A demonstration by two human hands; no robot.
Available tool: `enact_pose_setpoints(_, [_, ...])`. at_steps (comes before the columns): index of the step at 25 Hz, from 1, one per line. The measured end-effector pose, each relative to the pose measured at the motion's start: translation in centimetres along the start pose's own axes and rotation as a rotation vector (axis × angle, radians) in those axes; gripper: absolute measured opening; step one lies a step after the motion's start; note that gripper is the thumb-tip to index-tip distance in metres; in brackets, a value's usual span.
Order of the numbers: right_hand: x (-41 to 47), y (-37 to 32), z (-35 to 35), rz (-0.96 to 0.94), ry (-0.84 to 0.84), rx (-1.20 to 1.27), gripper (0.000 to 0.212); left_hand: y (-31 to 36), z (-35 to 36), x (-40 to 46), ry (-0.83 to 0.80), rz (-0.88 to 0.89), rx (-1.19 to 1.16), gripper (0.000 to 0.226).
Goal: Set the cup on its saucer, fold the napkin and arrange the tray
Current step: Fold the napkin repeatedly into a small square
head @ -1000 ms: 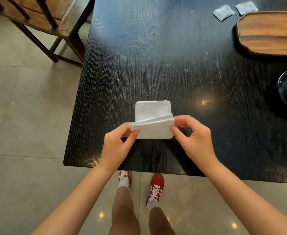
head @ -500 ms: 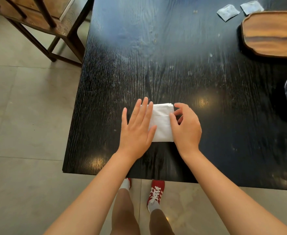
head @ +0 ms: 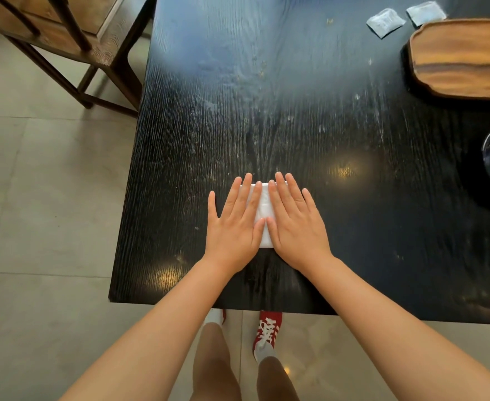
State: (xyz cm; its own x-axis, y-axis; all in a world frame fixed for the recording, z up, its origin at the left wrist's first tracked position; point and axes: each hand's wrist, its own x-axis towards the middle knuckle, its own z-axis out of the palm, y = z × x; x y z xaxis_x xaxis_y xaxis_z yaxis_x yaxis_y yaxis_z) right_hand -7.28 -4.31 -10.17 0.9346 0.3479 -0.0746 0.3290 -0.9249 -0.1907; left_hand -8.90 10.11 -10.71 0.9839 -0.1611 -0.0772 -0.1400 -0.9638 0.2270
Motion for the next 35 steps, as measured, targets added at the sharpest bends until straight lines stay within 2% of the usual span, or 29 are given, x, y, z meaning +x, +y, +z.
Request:
enact_pose_setpoints(6, [0.0,-0.2,-0.3,0.010,-0.022,-0.035,0.060,0.1,-0.8,0.0,0.007,0.020,-0.054,0.059])
enact_pose_setpoints(8, [-0.1,-0.2,-0.3,0.020,-0.011,-0.040,0.060,0.4,-1.4,-0.7,0.084,-0.105,-0.168,0.056])
enact_pose_setpoints(10, [0.0,-0.3,-0.2,0.020,-0.003,-0.032,0.060,0.6,-2.4,-1.2,0.188,-0.306,-0.373,0.046])
enact_pose_setpoints(14, [0.0,-0.3,-0.1,0.021,0.000,-0.007,0.061,1.3,-4.2,-0.9,0.142,-0.610,-0.720,0.037])
enact_pose_setpoints(16, [0.0,-0.2,-0.1,0.025,0.002,0.023,0.061,1.1,-4.7,-0.2,0.088,-0.679,-0.824,0.028])
enact_pose_setpoints(19, [-0.3,-0.4,-0.1,0.044,0.031,0.112,0.063,0.6,-4.9,-0.1,0.021,-0.671,-0.917,0.014])
enact_pose_setpoints(23, [-1.5,-1.2,-1.3,0.298,0.138,0.468,0.072,0.5,-5.4,-0.7,-0.001,-0.613,-0.996,0.009])
enact_pose_setpoints(27, [-2.9,-1.8,-3.5,0.541,0.247,0.855,0.069,0.4,-6.2,-1.1,-0.033,-0.640,-1.255,0.011])
enact_pose_setpoints(30, [-3.2,-1.0,-5.4,0.718,0.074,1.169,0.067,0.0,-6.9,-1.4,-0.124,-0.584,-1.444,0.014])
enact_pose_setpoints(32, [-3.6,-0.2,-6.4,0.749,-0.073,1.412,0.057,-0.4,-7.3,-1.7,-0.185,-0.564,-1.533,0.016])
enact_pose_setpoints(35, [-4.0,0.5,-6.6,0.757,-0.173,1.501,0.033,-0.9,-7.2,-2.1,-0.234,-0.576,-1.541,0.016])
